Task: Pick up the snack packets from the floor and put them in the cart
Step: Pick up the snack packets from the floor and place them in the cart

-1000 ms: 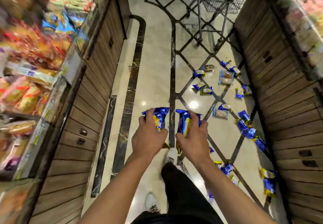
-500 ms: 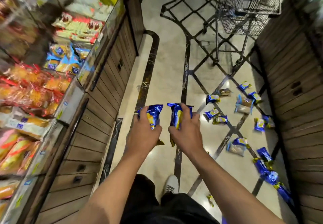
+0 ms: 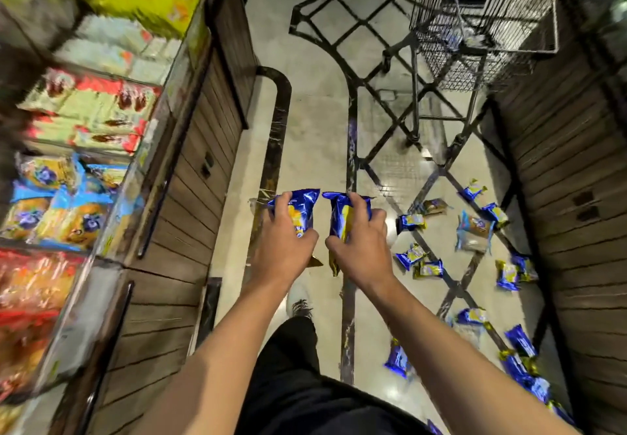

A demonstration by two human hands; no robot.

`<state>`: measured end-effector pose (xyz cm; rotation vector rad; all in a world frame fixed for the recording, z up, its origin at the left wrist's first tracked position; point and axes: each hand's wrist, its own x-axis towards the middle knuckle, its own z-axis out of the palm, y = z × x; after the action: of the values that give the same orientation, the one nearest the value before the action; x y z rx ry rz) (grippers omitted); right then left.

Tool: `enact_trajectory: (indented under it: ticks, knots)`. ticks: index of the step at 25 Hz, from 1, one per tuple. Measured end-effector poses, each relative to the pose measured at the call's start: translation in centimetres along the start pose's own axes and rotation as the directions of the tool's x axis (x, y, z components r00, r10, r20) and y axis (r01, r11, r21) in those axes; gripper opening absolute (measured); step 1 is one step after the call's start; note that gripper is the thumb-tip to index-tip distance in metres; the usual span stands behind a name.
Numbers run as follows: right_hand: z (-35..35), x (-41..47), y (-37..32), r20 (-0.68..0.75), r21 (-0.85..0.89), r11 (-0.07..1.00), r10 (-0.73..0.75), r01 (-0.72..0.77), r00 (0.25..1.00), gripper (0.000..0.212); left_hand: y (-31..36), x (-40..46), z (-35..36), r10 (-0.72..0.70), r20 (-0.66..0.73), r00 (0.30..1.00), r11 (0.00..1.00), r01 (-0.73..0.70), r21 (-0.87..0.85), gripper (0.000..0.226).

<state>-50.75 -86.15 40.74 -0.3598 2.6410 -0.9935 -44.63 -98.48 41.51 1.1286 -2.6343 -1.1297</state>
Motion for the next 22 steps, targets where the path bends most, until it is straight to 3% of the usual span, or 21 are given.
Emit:
enact_trajectory:
  ticks: [8, 22]
  knots:
    - [-0.7, 16.2, -6.2, -0.041, 0.022, 0.998, 0.065, -0.065, 0.997, 0.083, 5.0, 18.0, -1.5, 0.024, 0.048, 0.999, 0.999, -0.026, 0.033, 0.075]
    - [-6.0, 48.3, -7.7, -0.085, 0.052, 0.997, 0.068, -0.064, 0.994, 0.082, 19.0, 46.4, 2.8, 0.070, 0.068, 0.995, 0.992, -0.077, 0.101, 0.075]
